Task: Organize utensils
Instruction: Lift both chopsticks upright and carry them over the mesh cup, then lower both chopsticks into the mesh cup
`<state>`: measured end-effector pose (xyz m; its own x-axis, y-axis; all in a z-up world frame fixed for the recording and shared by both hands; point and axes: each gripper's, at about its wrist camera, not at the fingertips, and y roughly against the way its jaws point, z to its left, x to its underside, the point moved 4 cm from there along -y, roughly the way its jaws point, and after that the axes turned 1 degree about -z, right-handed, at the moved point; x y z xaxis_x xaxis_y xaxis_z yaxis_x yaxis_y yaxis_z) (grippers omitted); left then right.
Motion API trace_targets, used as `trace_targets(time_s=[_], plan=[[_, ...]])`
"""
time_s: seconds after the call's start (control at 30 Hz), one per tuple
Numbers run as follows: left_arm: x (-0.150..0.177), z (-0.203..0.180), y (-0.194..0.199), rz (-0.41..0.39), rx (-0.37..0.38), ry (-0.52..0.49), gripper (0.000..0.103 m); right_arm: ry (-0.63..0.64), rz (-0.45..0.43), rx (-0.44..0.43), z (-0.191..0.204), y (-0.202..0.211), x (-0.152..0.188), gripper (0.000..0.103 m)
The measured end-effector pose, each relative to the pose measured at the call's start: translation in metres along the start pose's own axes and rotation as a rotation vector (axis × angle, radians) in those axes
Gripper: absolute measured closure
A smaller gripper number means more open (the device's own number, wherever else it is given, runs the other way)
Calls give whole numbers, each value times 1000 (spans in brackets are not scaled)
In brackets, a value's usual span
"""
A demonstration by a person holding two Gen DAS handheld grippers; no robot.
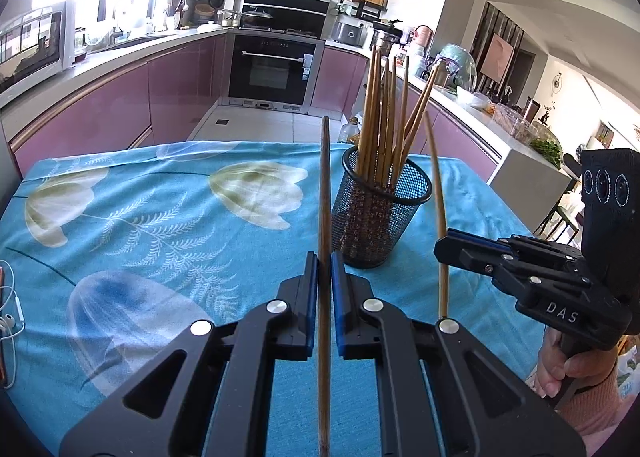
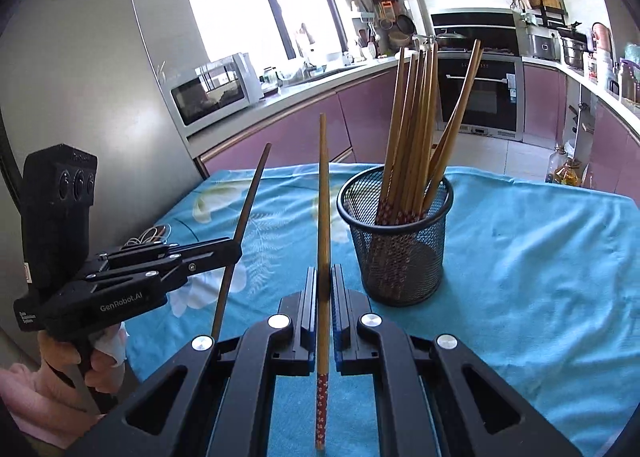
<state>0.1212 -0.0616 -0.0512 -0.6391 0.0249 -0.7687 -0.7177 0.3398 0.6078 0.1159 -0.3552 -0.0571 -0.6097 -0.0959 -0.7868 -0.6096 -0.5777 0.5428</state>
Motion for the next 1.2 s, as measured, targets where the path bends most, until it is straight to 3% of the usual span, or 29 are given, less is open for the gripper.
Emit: trace_targets(time_s=[1.2], plan=[[-46, -22, 16, -92, 28, -52, 95, 19, -142, 9, -9, 30, -56, 98]])
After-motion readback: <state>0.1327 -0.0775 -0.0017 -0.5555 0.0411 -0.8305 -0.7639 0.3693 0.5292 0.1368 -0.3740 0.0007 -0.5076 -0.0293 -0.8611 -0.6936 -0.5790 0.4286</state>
